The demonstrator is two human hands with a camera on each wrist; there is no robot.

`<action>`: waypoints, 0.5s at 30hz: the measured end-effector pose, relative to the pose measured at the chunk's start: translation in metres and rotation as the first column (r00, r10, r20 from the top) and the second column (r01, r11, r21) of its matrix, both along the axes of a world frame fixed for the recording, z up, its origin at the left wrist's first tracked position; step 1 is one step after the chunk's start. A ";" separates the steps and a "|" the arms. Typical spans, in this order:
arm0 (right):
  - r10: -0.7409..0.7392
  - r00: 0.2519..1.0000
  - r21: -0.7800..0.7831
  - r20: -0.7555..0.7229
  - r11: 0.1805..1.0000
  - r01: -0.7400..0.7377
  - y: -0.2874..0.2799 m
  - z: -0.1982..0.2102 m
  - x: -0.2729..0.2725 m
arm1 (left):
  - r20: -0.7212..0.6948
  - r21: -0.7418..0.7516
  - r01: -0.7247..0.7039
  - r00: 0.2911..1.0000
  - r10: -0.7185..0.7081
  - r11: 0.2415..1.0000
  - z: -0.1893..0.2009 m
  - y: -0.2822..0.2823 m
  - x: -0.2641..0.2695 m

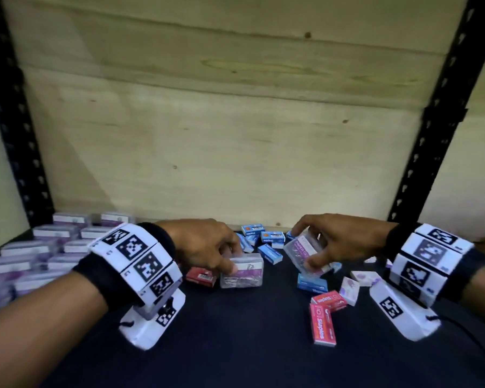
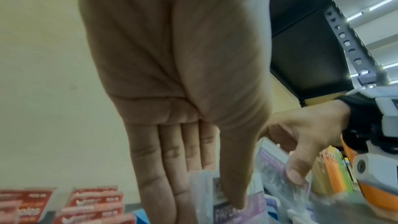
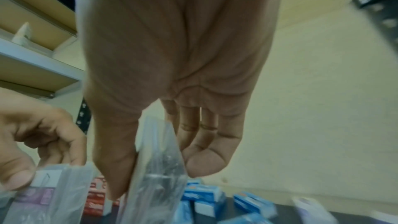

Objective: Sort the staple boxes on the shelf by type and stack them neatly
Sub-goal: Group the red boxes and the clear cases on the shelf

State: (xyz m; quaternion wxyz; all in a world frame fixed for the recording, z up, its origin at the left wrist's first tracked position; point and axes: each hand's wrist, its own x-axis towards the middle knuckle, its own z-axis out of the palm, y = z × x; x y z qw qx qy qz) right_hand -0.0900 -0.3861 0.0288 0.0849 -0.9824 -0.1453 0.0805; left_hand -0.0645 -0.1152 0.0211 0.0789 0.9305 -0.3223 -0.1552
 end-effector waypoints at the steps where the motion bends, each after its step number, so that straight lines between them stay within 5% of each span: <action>1: 0.009 1.000 0.004 0.003 1.000 -0.009 0.006 0.001 0.003 | -0.005 -0.006 -0.011 1.000 0.011 1.000 0.005 0.008 -0.002; 15: 0.436 0.900 0.031 -0.023 0.900 -0.435 0.191 0.011 0.031 | -0.006 0.049 -0.415 0.909 0.416 0.908 0.056 0.175 -0.053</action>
